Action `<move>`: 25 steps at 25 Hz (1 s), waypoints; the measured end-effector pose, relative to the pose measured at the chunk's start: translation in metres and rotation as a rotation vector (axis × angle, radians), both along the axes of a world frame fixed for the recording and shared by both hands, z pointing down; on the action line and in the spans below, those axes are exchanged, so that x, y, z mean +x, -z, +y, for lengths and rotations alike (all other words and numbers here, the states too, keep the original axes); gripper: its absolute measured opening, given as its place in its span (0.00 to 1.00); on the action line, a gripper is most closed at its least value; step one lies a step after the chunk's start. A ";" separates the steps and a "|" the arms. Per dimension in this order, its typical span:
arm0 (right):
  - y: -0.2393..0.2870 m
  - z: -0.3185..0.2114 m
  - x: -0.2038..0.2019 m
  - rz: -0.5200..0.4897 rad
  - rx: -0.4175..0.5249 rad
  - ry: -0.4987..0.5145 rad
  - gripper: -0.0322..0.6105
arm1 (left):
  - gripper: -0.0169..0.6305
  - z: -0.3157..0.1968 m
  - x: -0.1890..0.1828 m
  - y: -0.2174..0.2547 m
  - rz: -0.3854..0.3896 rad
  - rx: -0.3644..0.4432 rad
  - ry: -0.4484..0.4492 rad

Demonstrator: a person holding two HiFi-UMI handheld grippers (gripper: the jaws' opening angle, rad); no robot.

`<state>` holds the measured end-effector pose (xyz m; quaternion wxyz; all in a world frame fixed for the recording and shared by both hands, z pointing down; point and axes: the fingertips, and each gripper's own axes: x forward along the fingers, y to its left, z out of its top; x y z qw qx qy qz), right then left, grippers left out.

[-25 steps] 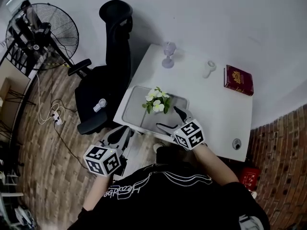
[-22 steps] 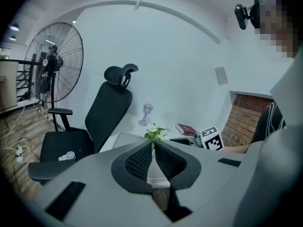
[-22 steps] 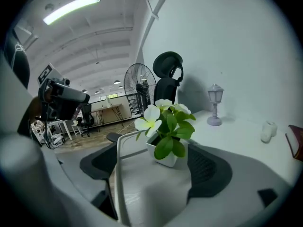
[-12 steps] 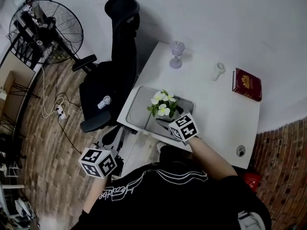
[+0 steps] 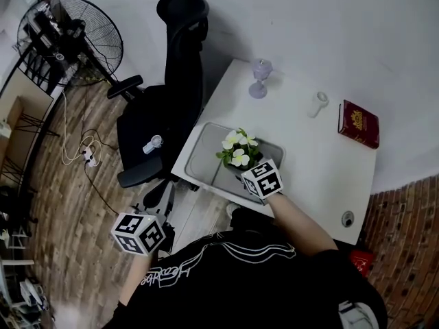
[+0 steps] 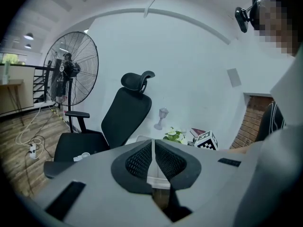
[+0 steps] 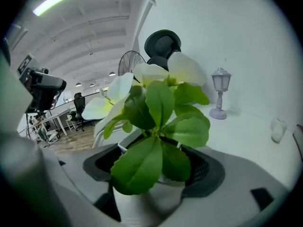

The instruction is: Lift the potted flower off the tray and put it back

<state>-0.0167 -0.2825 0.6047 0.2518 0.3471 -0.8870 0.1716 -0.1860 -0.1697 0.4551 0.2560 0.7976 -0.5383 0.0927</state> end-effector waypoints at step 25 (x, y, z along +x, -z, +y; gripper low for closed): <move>0.050 0.030 0.011 -0.088 0.081 -0.018 0.63 | 0.09 0.010 0.009 -0.004 0.023 0.005 -0.072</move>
